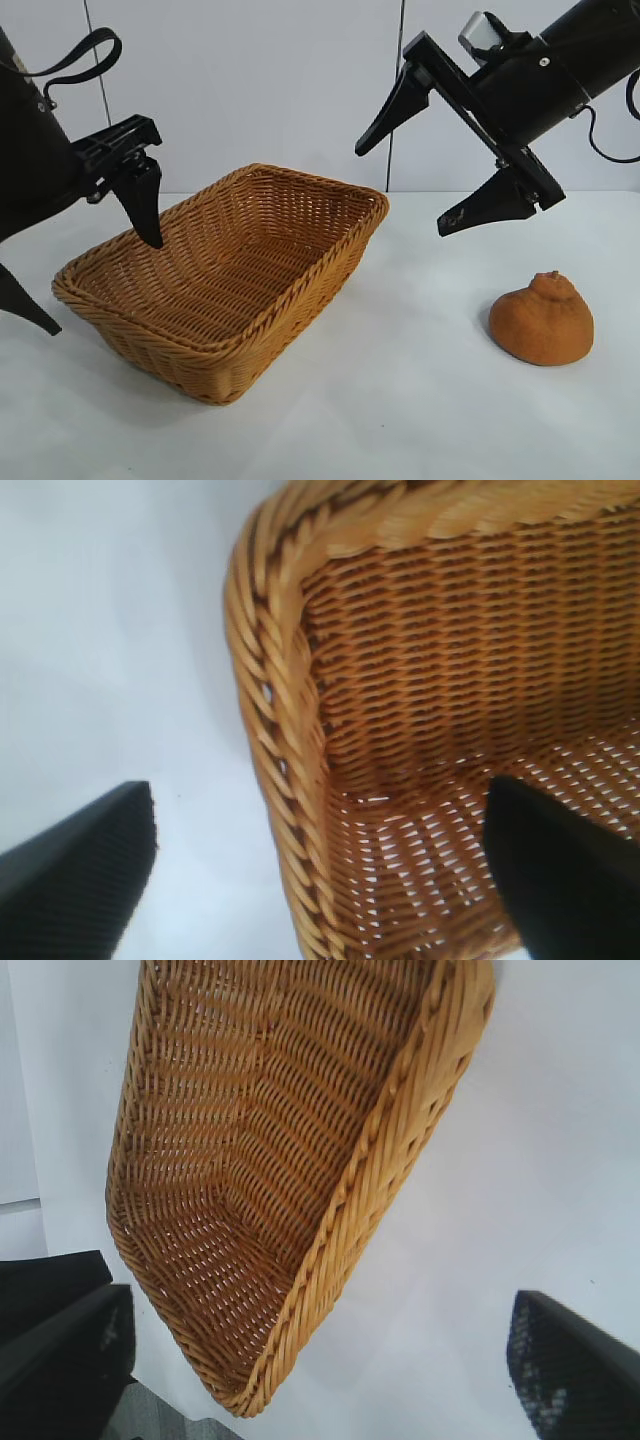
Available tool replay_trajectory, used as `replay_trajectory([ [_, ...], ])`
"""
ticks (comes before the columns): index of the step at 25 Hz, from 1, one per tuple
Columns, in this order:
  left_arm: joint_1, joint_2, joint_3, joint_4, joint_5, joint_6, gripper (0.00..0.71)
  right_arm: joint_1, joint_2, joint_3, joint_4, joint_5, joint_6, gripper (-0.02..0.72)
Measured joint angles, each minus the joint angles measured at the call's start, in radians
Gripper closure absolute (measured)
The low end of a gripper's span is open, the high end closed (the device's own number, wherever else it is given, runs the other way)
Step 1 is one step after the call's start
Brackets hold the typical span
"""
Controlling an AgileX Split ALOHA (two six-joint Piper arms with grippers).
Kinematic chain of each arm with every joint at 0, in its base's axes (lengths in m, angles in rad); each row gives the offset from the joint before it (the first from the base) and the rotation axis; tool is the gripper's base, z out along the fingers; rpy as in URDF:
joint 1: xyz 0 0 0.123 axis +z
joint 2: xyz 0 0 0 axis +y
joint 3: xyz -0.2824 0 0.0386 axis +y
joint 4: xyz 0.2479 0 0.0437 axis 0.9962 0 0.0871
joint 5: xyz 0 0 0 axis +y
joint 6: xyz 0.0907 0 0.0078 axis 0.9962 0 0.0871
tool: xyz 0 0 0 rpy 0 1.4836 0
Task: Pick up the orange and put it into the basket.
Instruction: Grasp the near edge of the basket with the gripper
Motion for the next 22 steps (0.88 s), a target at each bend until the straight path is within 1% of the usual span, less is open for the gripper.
replay_trajectory([
  [4,0.000,0.065,0.003,0.000,-0.039,0.000,0.079,0.000,0.000,0.000,0.000,0.000,0.000,0.010],
  [9,0.000,0.164,0.003,-0.001,-0.152,0.000,0.079,0.000,0.000,0.000,0.000,0.000,0.000,0.010],
  [12,0.000,0.192,0.003,-0.004,-0.164,0.001,0.089,0.000,0.000,0.000,0.000,0.000,0.000,0.010],
  [14,0.000,0.193,0.003,-0.004,-0.154,0.001,0.147,0.000,0.000,0.000,0.000,0.000,0.000,0.010],
  [15,0.000,0.193,0.003,-0.004,-0.148,0.001,0.196,0.000,0.000,0.000,0.000,0.000,0.000,0.010],
  [17,0.000,0.193,0.003,-0.004,-0.138,0.001,0.303,0.000,0.000,0.000,0.000,0.000,0.000,0.010],
  [20,0.000,0.193,0.003,-0.004,-0.130,0.000,0.494,0.000,0.000,0.000,0.000,0.000,0.000,0.010],
  [22,0.000,0.193,0.003,-0.010,-0.123,-0.008,0.604,0.000,0.000,0.000,0.000,0.000,0.000,0.010],
])
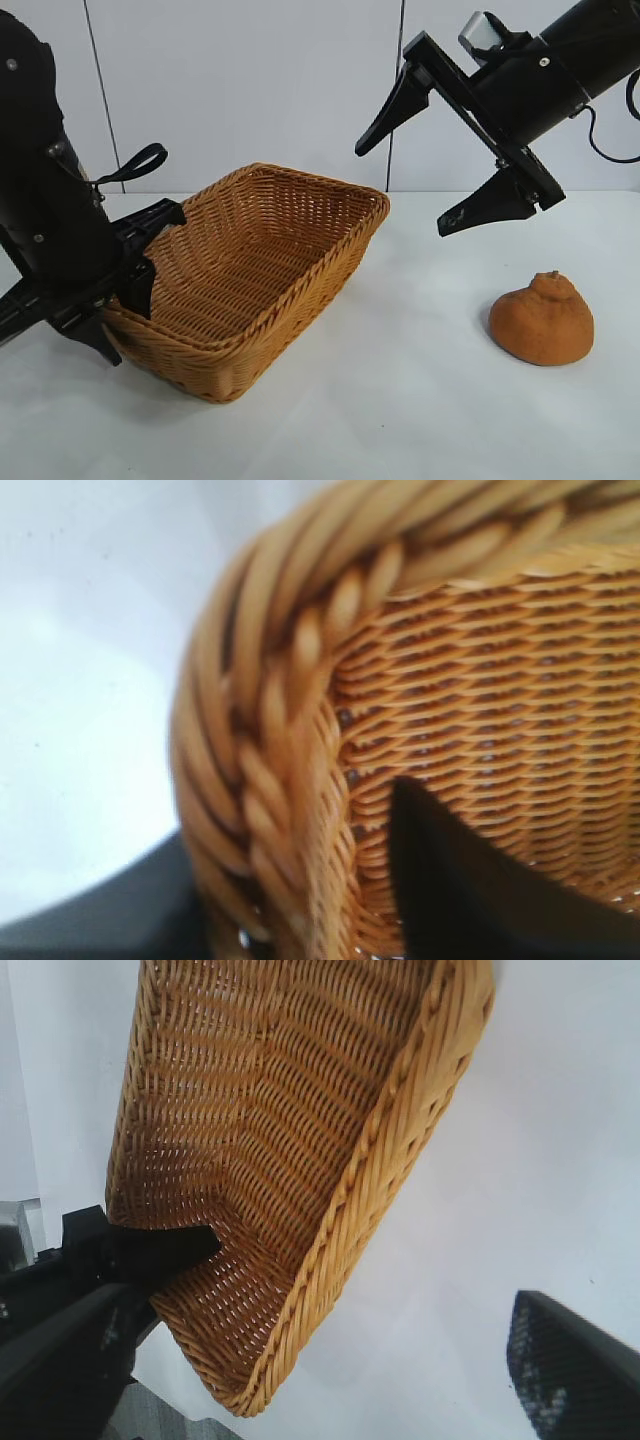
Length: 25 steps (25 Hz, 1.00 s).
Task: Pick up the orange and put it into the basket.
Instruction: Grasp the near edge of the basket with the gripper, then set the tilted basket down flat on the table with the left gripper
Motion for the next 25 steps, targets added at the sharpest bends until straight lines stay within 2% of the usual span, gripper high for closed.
replay_trajectory([
  [4,0.000,-0.003,-0.009,-0.003,0.003,-0.004,0.620,0.000,0.000,0.000,0.000,0.000,0.000,0.010],
  [8,0.022,-0.026,-0.063,-0.002,0.050,0.028,0.623,0.000,0.000,0.000,0.000,0.000,0.000,0.010],
  [11,0.053,-0.028,-0.119,-0.001,0.098,0.093,0.623,0.000,0.000,0.000,0.000,0.001,0.000,0.010],
  [14,0.107,-0.026,-0.161,-0.005,0.133,0.184,0.623,0.000,0.000,0.000,-0.001,0.010,0.000,0.010],
  [19,0.193,-0.026,-0.191,-0.109,0.144,0.397,0.623,0.000,0.000,0.000,-0.001,0.017,0.000,0.010],
  [22,0.221,-0.026,-0.193,-0.177,0.163,0.526,0.625,0.000,0.000,0.000,-0.001,0.018,0.000,0.010],
  [25,0.229,-0.026,-0.193,-0.196,0.186,0.614,0.625,0.000,0.000,0.000,-0.002,0.019,0.000,0.010],
])
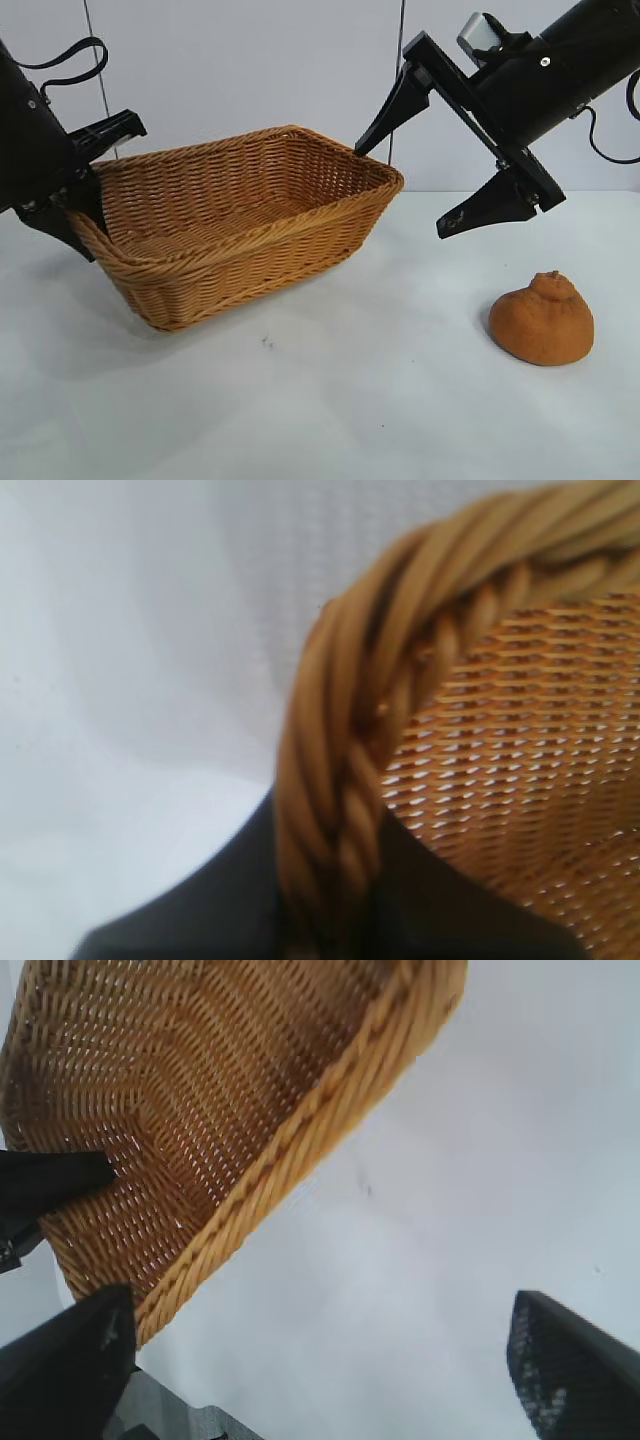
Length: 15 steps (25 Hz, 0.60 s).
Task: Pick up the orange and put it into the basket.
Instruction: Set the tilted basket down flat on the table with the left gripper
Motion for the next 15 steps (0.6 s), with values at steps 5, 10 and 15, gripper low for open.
replay_trajectory([
  [5,0.000,0.033,-0.065,-0.012,0.090,0.122,0.625,0.000,0.000,0.000,-0.002,0.001,0.000,0.010],
  [10,0.000,0.134,-0.213,-0.013,0.212,0.238,0.625,0.000,0.000,0.000,-0.027,0.012,0.000,0.010],
  [15,0.004,0.198,-0.334,-0.009,0.285,0.379,0.621,0.000,0.000,0.000,-0.042,0.032,0.003,0.010],
])
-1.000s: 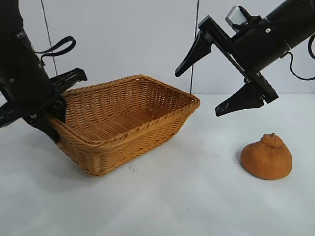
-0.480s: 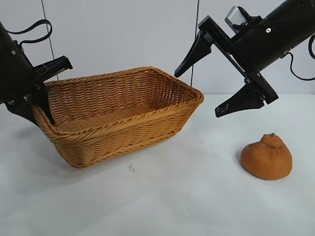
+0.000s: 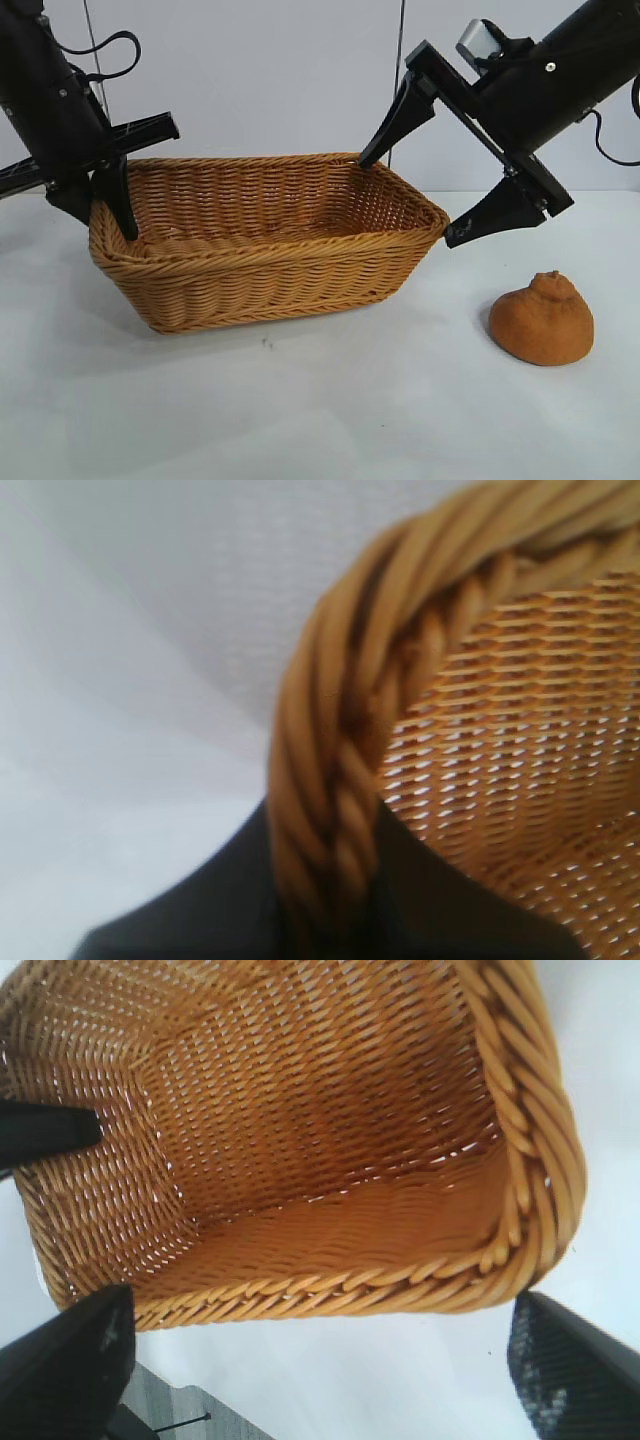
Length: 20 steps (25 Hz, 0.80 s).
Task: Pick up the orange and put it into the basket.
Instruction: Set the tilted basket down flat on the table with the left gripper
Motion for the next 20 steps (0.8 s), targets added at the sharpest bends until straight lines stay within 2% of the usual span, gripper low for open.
replay_trajectory([
  [9,0.006,0.044,-0.027,-0.013,0.022,0.104,0.611,0.000,0.000,0.000,-0.006,0.022,0.005,0.010],
  [20,0.007,0.059,-0.027,-0.015,-0.040,0.130,0.614,0.000,0.000,0.000,-0.005,0.046,0.008,0.010],
])
